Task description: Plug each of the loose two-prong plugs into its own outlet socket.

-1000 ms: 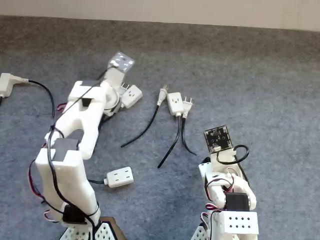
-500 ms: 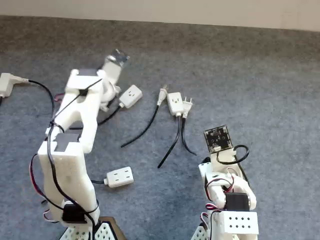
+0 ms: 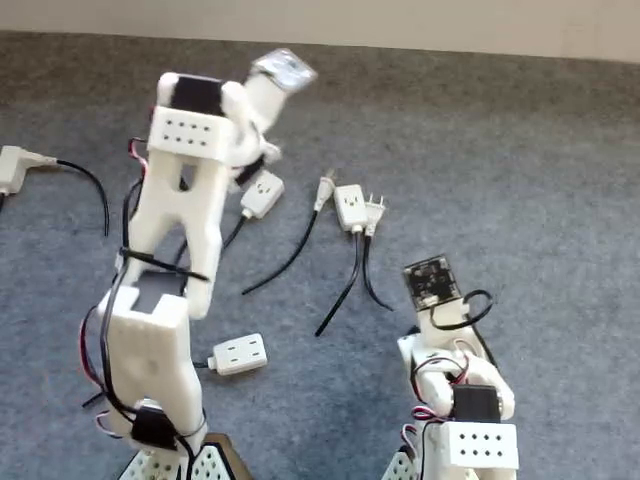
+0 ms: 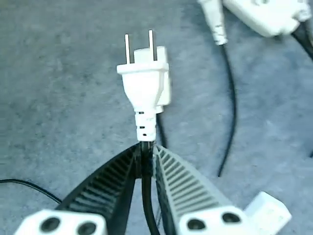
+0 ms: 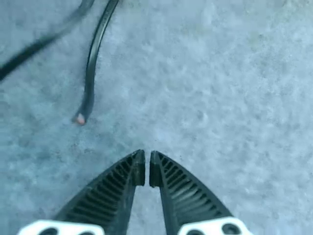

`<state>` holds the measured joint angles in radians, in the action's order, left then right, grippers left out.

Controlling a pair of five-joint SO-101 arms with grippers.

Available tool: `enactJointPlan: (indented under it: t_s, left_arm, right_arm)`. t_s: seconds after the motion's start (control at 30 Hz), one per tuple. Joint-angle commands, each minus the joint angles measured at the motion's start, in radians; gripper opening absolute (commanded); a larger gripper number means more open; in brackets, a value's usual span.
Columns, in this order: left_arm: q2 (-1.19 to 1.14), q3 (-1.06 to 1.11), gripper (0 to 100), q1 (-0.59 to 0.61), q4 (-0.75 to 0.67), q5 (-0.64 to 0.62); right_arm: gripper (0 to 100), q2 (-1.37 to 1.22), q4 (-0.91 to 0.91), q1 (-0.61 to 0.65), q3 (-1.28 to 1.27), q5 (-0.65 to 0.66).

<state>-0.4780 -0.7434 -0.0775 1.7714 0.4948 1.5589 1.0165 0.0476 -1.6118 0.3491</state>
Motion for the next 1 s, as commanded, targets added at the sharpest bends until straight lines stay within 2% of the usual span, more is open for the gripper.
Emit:
enactJointPlan:
  t_s: [0.0,0.2,0.43,0.6,0.77,0.97]
  left_arm:
    - [0.145,0.165,0,-0.142,0.021,0.012]
    - [0.303,0.473,0,-0.394,0.003,0.017]
    - [0.423,0.802,0,-0.628,-0.218,-0.009]
    - [0.423,0.984,0,-0.708,-0.358,-0.006]
    - [0.423,1.053,1,-0.786,-0.382,-0.009]
    - [0.45,1.052,17,-0.791,-0.381,-0.011]
  right_arm:
    - [3.3,0.008,0.065,-0.11,0.122,0.026]
    - [3.3,0.008,0.076,-0.381,0.154,0.215]
    - [0.7,0.005,0.111,-0.648,0.278,0.29]
    - [0.7,0.01,0.213,-0.756,0.364,0.324]
    - [0.7,0.012,0.232,-0.78,0.387,0.328]
    - [0.7,0.012,0.231,-0.76,0.38,0.328]
